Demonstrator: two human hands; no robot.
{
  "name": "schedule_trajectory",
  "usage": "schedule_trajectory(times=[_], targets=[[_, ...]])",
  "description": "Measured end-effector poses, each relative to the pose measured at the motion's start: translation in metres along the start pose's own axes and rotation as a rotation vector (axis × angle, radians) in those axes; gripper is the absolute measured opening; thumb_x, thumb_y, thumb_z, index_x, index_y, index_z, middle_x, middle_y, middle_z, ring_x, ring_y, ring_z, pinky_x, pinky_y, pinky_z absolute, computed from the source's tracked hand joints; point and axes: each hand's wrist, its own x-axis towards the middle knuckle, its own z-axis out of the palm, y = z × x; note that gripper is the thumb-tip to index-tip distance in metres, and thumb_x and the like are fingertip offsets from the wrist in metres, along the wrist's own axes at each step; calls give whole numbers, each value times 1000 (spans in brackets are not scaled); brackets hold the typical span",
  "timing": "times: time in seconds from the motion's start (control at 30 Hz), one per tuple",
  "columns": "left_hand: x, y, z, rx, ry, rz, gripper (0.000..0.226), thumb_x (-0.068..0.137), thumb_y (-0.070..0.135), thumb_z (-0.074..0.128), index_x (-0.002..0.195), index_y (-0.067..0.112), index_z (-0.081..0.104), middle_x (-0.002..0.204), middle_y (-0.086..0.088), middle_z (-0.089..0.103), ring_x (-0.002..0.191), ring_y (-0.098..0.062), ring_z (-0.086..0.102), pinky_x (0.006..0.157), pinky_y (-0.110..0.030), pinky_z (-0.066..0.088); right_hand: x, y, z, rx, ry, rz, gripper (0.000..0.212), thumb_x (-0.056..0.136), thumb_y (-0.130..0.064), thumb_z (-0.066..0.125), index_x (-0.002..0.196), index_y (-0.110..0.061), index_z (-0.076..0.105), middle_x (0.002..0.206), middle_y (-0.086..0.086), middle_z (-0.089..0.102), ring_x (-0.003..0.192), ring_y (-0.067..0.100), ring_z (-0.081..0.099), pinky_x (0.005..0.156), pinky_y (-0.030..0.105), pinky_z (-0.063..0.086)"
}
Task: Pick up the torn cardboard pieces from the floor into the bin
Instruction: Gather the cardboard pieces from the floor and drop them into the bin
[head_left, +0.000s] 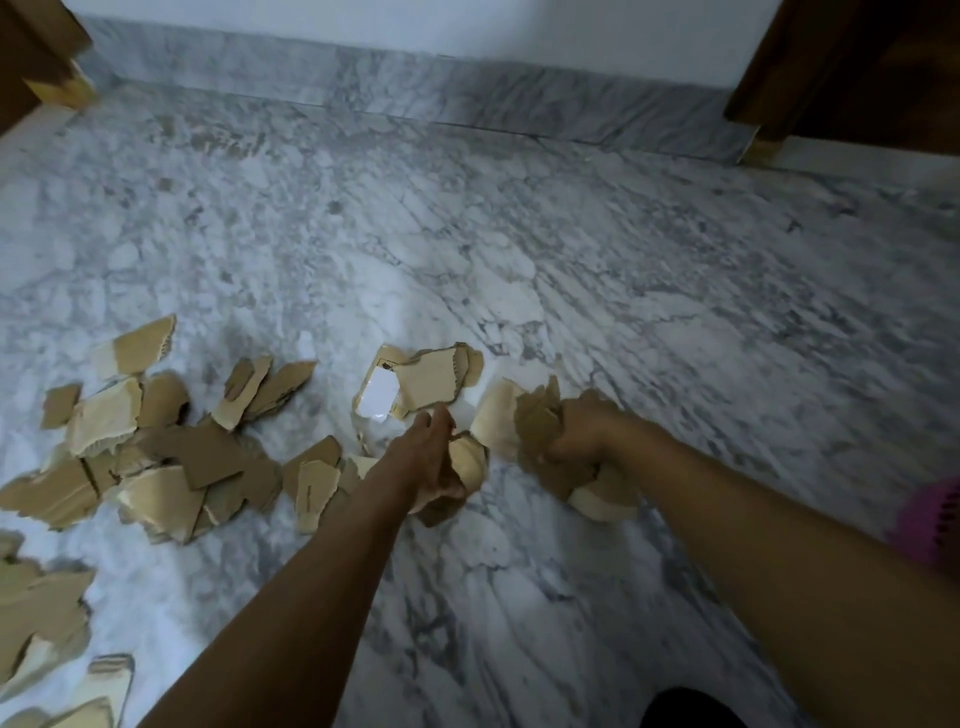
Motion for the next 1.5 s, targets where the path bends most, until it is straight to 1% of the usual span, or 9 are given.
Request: schedule_trajectory(times=[0.1,0.37,0.57,0.73,0.9,1.0,1.23,1.37,1.5], targets=[[-9,-3,-11,-99,60,20,52,73,29,84,110,14,51,103,-4,61,98,-25,61,72,-29,42,3,-6,24,36,130,18,91,77,-58,74,147,-17,34,154,14,21,142,41,26,111,50,37],[-27,-41,-88,-970,344,-210,58,71,43,85,109,4,65,93,-12,72,80,-25,71,57,-29,57,3,-8,24,227,91,59,101,81,-52,75,153,-9,19,141,22,45,124,38,52,89,38,47],[-40,-70,-73,-182,-172,-153,51,79,49,77,115,14,65,109,-3,67,102,-22,64,81,-31,52,-8,-31,0,37,-1,-113,59,73,-45,86,115,-10,65,104,8,63,96,25,62,74,32,49],[-33,-73,-24,383,-152,8,60,82,52,67,128,17,53,150,-7,35,129,-34,44,103,-46,41,-6,-73,-4,-14,-14,-291,39,75,-35,82,102,-9,72,99,10,70,93,27,66,82,38,57],[-29,-74,-3,222,-39,-14,72,81,46,72,141,21,40,136,-8,49,126,-37,46,95,-45,44,3,-91,14,-10,-1,-400,39,73,-30,84,103,-15,64,104,3,64,101,26,64,83,38,55],[-37,-77,0,-200,45,-17,52,80,28,79,120,14,48,112,-8,62,101,-28,61,78,-35,48,-1,-94,35,37,34,-411,46,75,-35,84,104,-25,51,107,-2,49,107,23,52,88,38,47],[-70,-104,-27,-712,223,-161,71,67,30,86,117,18,37,102,-1,59,87,-12,61,67,-21,50,-9,-78,40,54,56,-312,71,87,-38,68,148,-22,36,134,7,59,117,28,58,98,41,48],[-79,-129,-54,-353,-74,-269,76,64,59,77,123,14,61,107,-4,70,98,-20,66,83,-34,55,-20,-88,20,97,-34,-343,55,88,-32,73,137,-18,53,132,8,61,120,28,58,93,32,47],[-83,-127,-52,-98,-141,-320,58,81,48,74,125,11,63,123,-13,64,112,-27,59,86,-31,45,-29,-107,-15,121,-73,-419,44,80,-25,85,110,-29,53,95,-17,57,93,10,57,73,18,45]])
